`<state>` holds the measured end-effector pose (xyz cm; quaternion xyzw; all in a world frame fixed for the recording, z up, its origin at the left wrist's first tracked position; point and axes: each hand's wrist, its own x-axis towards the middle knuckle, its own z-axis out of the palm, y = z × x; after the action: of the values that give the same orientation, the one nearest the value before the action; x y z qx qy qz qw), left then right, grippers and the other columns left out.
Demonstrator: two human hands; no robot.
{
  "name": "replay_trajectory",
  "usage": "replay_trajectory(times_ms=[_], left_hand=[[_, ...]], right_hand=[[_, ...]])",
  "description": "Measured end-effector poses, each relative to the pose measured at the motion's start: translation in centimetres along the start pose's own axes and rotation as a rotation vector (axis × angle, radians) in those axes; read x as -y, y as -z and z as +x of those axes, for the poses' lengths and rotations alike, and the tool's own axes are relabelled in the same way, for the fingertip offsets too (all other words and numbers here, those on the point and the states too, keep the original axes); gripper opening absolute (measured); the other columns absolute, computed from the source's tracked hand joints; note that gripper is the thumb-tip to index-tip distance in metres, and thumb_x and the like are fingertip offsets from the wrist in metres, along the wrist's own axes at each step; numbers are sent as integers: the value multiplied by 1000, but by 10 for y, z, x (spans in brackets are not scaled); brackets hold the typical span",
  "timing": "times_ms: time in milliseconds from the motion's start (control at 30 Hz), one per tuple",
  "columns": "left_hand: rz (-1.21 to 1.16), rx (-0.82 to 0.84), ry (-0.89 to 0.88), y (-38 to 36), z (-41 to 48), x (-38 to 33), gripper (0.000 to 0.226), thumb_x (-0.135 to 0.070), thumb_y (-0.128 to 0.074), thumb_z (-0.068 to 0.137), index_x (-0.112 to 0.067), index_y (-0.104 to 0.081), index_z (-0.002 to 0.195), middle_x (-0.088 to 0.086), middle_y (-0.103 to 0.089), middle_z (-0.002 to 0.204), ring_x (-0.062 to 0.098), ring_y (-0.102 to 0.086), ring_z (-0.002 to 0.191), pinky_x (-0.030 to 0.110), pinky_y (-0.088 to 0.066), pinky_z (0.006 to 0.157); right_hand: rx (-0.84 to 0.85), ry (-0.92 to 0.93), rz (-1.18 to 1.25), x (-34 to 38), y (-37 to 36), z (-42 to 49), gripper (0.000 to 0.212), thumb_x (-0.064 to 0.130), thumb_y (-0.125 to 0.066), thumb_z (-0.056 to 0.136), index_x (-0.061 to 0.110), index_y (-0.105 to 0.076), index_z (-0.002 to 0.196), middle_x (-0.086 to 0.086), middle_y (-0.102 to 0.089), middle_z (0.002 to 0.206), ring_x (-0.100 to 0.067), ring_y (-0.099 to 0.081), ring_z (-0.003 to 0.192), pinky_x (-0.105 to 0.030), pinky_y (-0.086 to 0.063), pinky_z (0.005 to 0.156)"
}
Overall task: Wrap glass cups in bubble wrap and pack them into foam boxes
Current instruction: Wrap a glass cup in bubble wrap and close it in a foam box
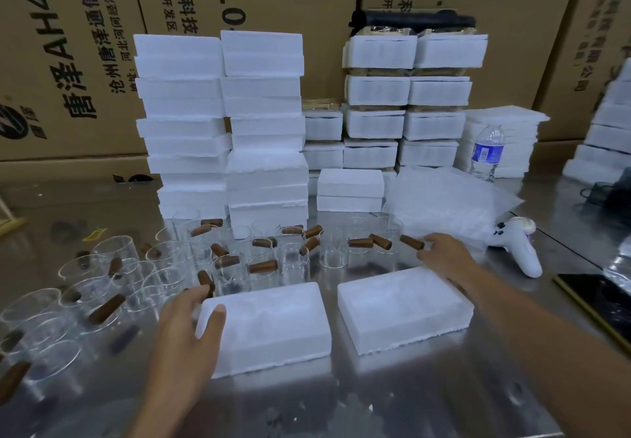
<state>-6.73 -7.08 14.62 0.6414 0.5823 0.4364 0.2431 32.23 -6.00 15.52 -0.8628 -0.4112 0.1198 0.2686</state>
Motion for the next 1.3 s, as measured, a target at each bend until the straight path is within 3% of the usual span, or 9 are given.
replay_trajectory(times_ms=[100, 233, 367, 600, 767, 867, 1000, 1167, 1300], left_hand=[[-84, -36, -95, -1, 0, -6, 24, -14, -59, 91, -24, -55, 112, 0, -53, 122, 13, -50, 106, 33, -39, 91], [-178, -39, -138, -4, -1, -13, 22, -9, -59, 91, -25, -56, 106, -1, -56, 114, 15, -54, 105, 33, -41, 93], [-265, -41, -179, -11, 0, -22, 22, -4, -58, 90, -23, -58, 101, -4, -61, 106, 11, -57, 100, 32, -43, 93], [-388, 0, -154, -25, 3, -43, 24, -4, -58, 90, -27, -60, 95, -11, -63, 101, -1, -59, 93, 22, -43, 87], [-750, 253, 87, -42, 12, -71, 24, -19, -68, 79, -26, -65, 102, -2, -69, 103, 16, -65, 100, 34, -50, 89], [-1000, 493, 284, -57, 15, -89, 45, -37, -66, 65, -27, -60, 108, 2, -67, 110, 23, -67, 101, 39, -53, 83], [-1124, 691, 359, -76, 13, -99, 55, -44, -66, 63, -21, -62, 113, 9, -70, 109, 28, -67, 101, 45, -57, 82], [-1260, 629, 379, -91, 11, -91, 51, -29, -70, 66, -11, -62, 113, 14, -72, 103, 35, -69, 96, 37, -59, 77], [-1289, 507, 381, -93, 21, -84, 55, -29, -70, 66, -10, -59, 117, 10, -73, 96, 33, -70, 94, 33, -59, 69]], right_hand=[[12, -29, 102, 4, -6, 5, 20, 18, -60, 83, 15, -67, 102, -10, -69, 89, -27, -64, 82, -37, -50, 78], [-46, -13, 119, 8, -10, 7, 5, 24, -62, 86, 21, -65, 87, -4, -65, 78, -28, -61, 83, -43, -46, 87], [-99, -10, 50, 11, -8, 9, 16, 30, -55, 92, 21, -68, 88, -1, -62, 73, -25, -59, 77, -33, -43, 72], [-338, 115, 257, 31, 16, -13, 24, 24, -49, 96, 11, -69, 97, -8, -69, 95, -22, -54, 79, -28, -36, 65], [-61, 317, 627, 55, 42, -61, 15, 20, -51, 96, 18, -65, 91, 4, -68, 79, -7, -61, 78, -13, -42, 65], [244, 393, 653, 57, 46, -84, 18, 23, -52, 95, 20, -70, 97, 8, -71, 77, -5, -64, 81, -21, -45, 76], [434, 418, 645, 57, 39, -94, 20, 25, -53, 93, 22, -72, 88, 8, -70, 75, -2, -64, 77, -12, -46, 72], [445, 455, 601, 55, 30, -89, 21, 37, -55, 89, 25, -72, 93, 4, -73, 80, -1, -66, 77, -5, -45, 67], [146, 432, 524, 47, 32, -49, 10, 32, -61, 89, 31, -69, 83, 11, -72, 80, 1, -65, 78, -6, -43, 65]])
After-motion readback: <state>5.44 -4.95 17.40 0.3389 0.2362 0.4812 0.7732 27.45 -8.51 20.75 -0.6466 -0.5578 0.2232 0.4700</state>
